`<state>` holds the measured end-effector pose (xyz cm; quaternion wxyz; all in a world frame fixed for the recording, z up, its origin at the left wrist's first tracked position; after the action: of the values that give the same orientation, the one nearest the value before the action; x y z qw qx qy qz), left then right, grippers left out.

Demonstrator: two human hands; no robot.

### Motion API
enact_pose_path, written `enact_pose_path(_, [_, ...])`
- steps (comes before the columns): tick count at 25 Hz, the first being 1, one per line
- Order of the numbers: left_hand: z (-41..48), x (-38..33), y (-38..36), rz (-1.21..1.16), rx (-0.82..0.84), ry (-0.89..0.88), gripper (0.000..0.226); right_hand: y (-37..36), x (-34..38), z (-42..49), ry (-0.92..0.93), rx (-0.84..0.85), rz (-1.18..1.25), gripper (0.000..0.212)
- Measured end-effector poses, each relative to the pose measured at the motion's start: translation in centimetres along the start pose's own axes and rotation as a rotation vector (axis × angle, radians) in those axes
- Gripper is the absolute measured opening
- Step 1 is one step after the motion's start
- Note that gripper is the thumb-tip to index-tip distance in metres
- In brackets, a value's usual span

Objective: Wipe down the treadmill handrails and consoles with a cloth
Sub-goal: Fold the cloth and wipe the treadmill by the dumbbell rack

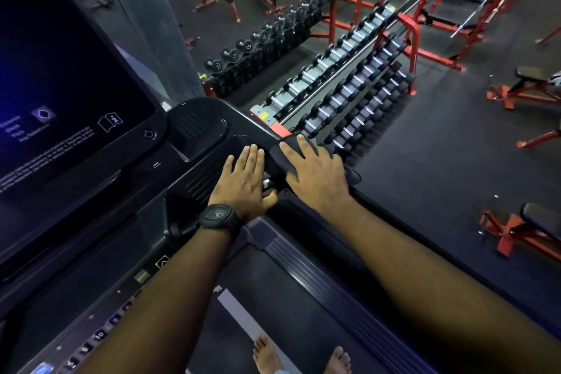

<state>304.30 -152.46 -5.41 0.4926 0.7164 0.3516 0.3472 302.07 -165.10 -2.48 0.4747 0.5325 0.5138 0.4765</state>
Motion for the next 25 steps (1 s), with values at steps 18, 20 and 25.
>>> enact_pose_path(18, [0.3, 0.4, 0.1, -0.025, -0.005, 0.058, 0.100, -0.5, -0.8, 0.2, 0.089, -0.028, 0.054, 0.063])
enact_pose_path(20, [0.5, 0.6, 0.1, -0.035, -0.016, 0.064, 0.101, -0.7, -1.4, -0.5, 0.059, -0.034, 0.042, 0.062])
enact_pose_path(25, [0.4, 0.7, -0.2, -0.058, 0.001, 0.055, 0.100, 0.3, -0.7, 2.7, -0.087, 0.033, 0.188, 0.060])
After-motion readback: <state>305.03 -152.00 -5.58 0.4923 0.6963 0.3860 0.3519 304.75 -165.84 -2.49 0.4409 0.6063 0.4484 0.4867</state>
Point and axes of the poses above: each hand's wrist, its own z-axis towards the middle knuckle, its own y-axis out of the back of the hand, x = y × z, the point moved 10 cm from there along z, towards the middle knuckle, and after that the axes turned 9 degrees about x, right-handed, at the moved point
